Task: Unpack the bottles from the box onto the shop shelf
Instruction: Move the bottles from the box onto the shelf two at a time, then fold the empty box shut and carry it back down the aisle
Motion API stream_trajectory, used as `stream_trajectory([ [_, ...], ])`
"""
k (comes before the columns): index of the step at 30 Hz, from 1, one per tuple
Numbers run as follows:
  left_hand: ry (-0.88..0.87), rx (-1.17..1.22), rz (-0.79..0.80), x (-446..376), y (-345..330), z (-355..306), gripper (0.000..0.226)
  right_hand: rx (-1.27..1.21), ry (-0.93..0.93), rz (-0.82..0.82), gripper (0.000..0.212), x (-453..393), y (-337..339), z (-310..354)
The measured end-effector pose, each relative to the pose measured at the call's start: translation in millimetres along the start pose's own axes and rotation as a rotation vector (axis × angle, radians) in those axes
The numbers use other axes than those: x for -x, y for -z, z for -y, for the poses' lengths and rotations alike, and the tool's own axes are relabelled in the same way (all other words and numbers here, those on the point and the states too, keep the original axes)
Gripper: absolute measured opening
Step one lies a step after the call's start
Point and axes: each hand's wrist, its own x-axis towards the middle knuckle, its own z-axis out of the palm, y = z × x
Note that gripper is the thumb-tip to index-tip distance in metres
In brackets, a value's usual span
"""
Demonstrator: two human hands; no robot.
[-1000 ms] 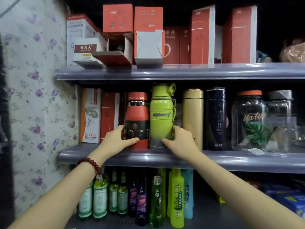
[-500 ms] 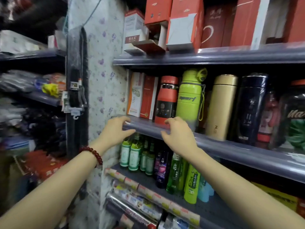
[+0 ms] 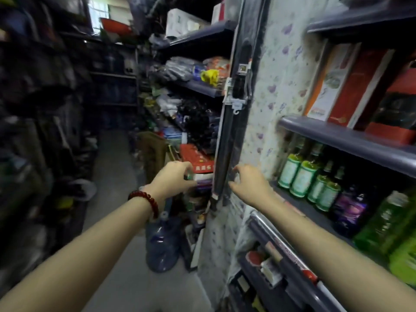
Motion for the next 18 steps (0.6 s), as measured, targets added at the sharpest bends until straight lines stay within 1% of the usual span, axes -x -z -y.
stream_trajectory([
  [3,0.057,-0.02,0.025,21.9,-9.4,47.8,0.041,-0.03,0.028,0.111,0.029,-3.9,-48.3,32.6],
  [6,0.136,-0.039,0.061,43.6,-21.1,88.1,0.044,-0.052,0.059,0.191,0.033,-3.4,-98.8,55.8],
  [9,0.219,-0.065,0.087,61.2,-36.0,121.4,0.045,-0.06,0.096,0.278,0.026,-0.9,-143.4,71.3],
  [14,0.386,-0.074,0.149,96.1,-69.4,159.9,0.044,-0.106,0.152,0.39,0.014,7.6,-205.5,82.6],
  [16,0.457,-0.079,0.167,111.2,-86.9,171.2,0.045,-0.118,0.163,0.458,0.009,14.6,-229.5,81.5],
  [18,0.528,-0.082,0.178,126.3,-111.7,182.2,0.046,-0.148,0.181,0.519,0.017,24.3,-255.9,75.7],
])
